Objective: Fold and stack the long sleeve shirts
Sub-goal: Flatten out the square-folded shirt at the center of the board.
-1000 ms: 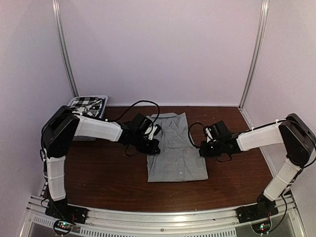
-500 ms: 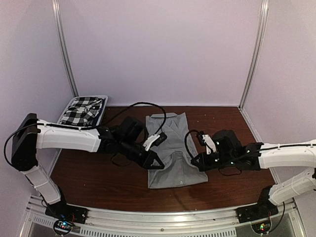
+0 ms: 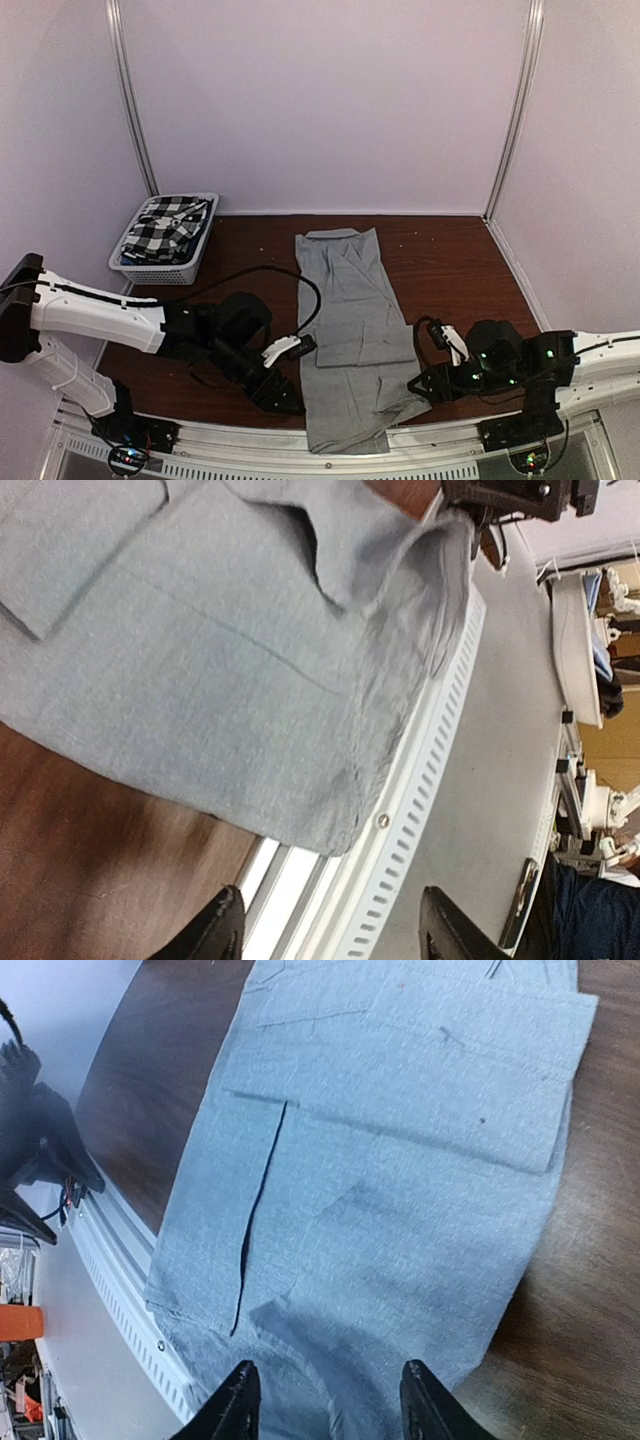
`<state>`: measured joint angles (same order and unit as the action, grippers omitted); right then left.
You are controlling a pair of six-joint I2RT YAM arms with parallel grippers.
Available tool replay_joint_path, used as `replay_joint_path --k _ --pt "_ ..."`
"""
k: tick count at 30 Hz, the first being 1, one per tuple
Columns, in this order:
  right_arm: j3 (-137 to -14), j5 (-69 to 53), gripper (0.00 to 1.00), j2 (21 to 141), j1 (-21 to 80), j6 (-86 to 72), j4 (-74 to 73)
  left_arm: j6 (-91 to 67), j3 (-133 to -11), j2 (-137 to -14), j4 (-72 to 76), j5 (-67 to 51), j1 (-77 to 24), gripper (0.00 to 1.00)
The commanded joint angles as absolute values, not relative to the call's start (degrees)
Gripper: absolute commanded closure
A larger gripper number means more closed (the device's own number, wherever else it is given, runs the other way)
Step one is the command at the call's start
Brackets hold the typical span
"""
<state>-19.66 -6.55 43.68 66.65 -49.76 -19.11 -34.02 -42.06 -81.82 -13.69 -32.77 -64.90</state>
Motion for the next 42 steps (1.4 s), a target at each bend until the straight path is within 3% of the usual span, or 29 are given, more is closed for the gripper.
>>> replay_joint_path --k 1,6,11,19,34,40,42 --pt "-25.0 3.1 0.46 43.2 67.1 -50.9 -25.4 -35.0 -47.1 -79.5 -13.9 -24.4 -64.0 0.38" --pt "-31.5 14.0 0.39 47.9 66.3 -50.4 -29.4 -34.3 -54.1 -83.7 -16.0 -14.6 -61.9 0.37" --pt "-36.1 17.7 0.38 55.4 64.6 -47.9 -24.5 -35.8 -59.5 -92.5 -14.5 -10.7 -58.6 0.36" --pt "-40.8 19.8 0.38 65.5 62.7 -44.6 -19.7 -36.9 -65.9 -104.2 -13.7 -7.4 -56.5 0.37" --pt "-41.7 18.6 0.38 70.9 60.0 -41.2 -16.5 -37.3 -71.7 -114.0 -12.8 -4.2 -56.4 0.34" --pt "-41.7 17.9 0.38 71.8 59.5 -40.8 -15.1 -37.3 -73.6 -114.4 -12.8 -4.7 -56.8 0.45" --pt "-41.8 17.7 0.38 72.5 59.3 -40.8 -14.8 -37.2 -73.9 -114.4 -12.8 -4.9 -57.0 0.54"
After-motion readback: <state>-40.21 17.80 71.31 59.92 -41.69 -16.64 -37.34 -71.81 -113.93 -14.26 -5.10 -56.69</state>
